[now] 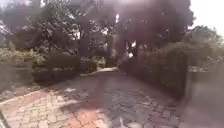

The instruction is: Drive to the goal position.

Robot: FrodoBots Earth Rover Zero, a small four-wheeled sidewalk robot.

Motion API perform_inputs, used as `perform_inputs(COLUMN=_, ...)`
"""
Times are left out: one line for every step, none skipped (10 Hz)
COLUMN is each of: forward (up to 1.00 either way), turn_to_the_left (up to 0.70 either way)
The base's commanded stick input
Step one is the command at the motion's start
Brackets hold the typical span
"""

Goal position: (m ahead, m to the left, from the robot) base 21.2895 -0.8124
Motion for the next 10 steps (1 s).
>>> perform_inputs(forward=0.7, turn_to_the_left=0.0)
perform_inputs(forward=0.7, turn_to_the_left=0.0)
perform_inputs(forward=0.7, turn_to_the_left=0.0)
perform_inputs(forward=0.7, turn_to_the_left=0.0)
perform_inputs(forward=0.7, turn_to_the_left=0.0)
perform_inputs(forward=0.7, turn_to_the_left=0.0)
perform_inputs(forward=0.7, turn_to_the_left=0.0)
perform_inputs(forward=0.7, turn_to_the_left=0.0)
perform_inputs(forward=0.7, turn_to_the_left=0.0)
perform_inputs(forward=0.7, turn_to_the_left=0.0)
